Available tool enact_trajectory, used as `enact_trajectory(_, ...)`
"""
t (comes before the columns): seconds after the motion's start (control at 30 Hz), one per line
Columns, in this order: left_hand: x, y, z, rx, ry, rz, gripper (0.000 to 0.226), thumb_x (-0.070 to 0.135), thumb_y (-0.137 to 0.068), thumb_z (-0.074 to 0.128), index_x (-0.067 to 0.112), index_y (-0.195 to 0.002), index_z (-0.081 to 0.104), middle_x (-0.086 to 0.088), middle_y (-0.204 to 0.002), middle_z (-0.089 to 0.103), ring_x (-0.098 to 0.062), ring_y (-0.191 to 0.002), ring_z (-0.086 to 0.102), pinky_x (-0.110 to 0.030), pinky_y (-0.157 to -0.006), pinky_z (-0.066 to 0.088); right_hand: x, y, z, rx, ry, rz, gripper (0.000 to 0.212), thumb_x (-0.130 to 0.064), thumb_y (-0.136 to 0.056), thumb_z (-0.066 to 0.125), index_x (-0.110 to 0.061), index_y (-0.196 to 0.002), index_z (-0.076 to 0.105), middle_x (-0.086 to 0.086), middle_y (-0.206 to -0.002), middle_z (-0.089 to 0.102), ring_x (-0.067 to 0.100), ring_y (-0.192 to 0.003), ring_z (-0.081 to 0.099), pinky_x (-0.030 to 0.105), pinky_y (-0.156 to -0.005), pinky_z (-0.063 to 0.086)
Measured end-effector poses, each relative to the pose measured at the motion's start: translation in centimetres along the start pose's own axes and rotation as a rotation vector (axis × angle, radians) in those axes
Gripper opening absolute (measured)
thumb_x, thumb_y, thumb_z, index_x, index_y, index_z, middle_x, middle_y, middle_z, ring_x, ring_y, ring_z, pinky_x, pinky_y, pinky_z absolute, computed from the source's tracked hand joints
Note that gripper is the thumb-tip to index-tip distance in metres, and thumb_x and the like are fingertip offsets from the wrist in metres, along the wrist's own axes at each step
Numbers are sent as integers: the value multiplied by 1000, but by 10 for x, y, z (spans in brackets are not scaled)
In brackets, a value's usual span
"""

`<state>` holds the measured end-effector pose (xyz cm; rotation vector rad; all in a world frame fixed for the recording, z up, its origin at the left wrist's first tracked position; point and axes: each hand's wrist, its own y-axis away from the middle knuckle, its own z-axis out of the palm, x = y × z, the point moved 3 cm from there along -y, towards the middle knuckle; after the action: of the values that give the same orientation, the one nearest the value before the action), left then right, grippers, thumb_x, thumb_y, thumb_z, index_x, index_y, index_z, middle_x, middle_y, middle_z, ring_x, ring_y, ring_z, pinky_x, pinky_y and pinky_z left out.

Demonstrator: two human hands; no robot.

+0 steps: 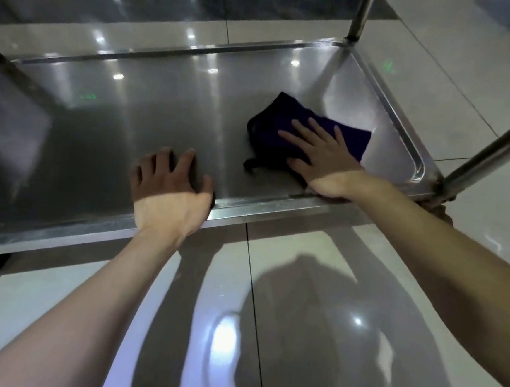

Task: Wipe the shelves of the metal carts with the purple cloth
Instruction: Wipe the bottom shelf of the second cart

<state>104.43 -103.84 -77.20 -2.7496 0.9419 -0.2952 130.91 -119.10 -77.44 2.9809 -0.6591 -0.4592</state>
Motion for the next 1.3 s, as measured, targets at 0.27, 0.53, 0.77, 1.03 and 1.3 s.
enact_trajectory(0.27, 5, 2, -6, 9, 59, -36, 41, 39, -107, 39, 22, -131, 68, -16, -138, 61, -41, -127, 53, -51, -114, 35, -94, 72, 32, 117, 141, -42, 61, -57, -110, 38, -47, -169, 26, -10, -181, 14, 22, -168, 5, 61, -132, 4)
enact_trajectory(0.53, -114, 54, -39, 72, 112, -215, 44, 33, -101, 41, 6, -124, 69, -28, -127, 66, -46, -124, 56, -60, -117, 38, -167, 62, 61, 192, 188, -216, 63, -66, -110, 34, -47, -169, 24, -7, -179, 22, 26, -168, 11, 64, -131, 10)
enact_trajectory(0.77, -219, 101, -28, -25, -13, -328, 77, 53, -107, 18, 8, -165, 41, -15, -175, 33, -32, -167, 15, -52, -136, 5, -205, 42, 76, 144, 214, -212, 64, -70, -109, 23, -50, -170, 14, -6, -181, 14, 30, -168, 5, 70, -130, 6)
enact_trajectory(1.03, -233, 106, -35, -14, -99, -212, 59, 42, -115, 32, 18, -168, 38, -4, -174, 37, -23, -165, 24, -46, -135, 13, -307, -68, 93, -109, 76, -275, 79, -89, -95, 14, -59, -166, 2, -12, -181, -12, 26, -165, -23, 68, -123, -23)
enact_trajectory(1.3, -239, 115, -37, -98, -103, -108, 79, 32, -105, 40, 15, -174, 6, -2, -182, 5, -20, -169, -2, -45, -136, 3, -357, -222, 83, -122, 124, -171, 83, -84, -97, 26, -53, -169, -2, -7, -181, -13, 31, -165, -21, 74, -120, -20)
